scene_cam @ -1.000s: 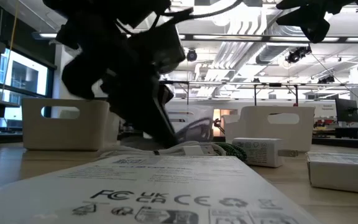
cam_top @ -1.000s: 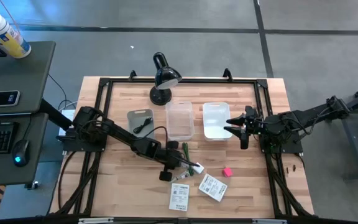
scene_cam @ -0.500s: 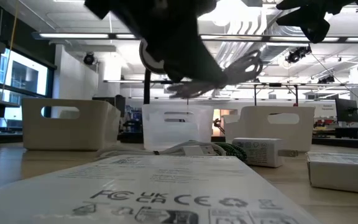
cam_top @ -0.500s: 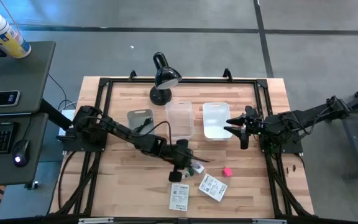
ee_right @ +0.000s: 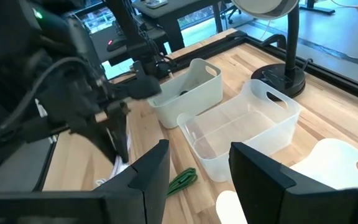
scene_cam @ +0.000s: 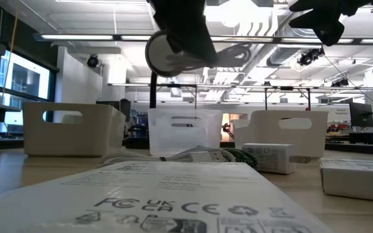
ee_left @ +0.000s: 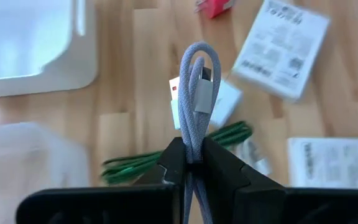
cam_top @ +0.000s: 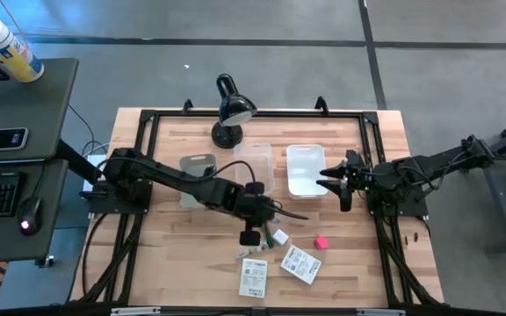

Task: Pick and place items into bin
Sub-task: Put the gray charger cable into the gray bin

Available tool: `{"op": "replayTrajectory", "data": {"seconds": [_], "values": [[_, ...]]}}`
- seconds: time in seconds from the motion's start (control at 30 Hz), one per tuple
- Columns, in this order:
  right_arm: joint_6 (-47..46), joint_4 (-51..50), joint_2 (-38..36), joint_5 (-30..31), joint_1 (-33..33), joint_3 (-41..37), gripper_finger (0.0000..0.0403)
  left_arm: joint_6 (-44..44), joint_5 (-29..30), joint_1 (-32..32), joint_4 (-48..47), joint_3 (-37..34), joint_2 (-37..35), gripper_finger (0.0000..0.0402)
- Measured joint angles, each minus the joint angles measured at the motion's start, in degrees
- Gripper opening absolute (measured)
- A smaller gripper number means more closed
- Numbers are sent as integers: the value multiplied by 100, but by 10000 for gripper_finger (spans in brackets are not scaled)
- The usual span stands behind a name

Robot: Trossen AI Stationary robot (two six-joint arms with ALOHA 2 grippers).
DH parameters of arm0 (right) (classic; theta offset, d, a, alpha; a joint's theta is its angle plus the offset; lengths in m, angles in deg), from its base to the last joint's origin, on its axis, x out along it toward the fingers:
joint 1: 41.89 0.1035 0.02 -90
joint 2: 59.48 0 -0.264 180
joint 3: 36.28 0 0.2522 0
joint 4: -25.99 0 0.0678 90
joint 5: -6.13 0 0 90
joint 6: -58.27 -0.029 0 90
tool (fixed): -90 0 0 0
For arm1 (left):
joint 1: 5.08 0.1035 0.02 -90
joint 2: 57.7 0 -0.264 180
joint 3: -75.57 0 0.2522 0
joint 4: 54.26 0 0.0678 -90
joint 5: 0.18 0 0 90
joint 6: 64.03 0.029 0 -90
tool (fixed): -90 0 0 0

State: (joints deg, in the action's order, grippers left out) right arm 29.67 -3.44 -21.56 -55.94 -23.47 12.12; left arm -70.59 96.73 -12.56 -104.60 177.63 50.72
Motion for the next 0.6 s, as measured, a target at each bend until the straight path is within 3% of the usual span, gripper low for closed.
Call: {"op": "replayTrajectory", "data": {"seconds": [0.33, 0.6], "values": [[33, -63, -1, -1, 0, 1, 156, 273, 735, -2, -2009, 478, -158, 22], [13, -128, 1, 16, 2, 2, 156, -56, 1967, 2, -3422, 478, -798, 23]]}}
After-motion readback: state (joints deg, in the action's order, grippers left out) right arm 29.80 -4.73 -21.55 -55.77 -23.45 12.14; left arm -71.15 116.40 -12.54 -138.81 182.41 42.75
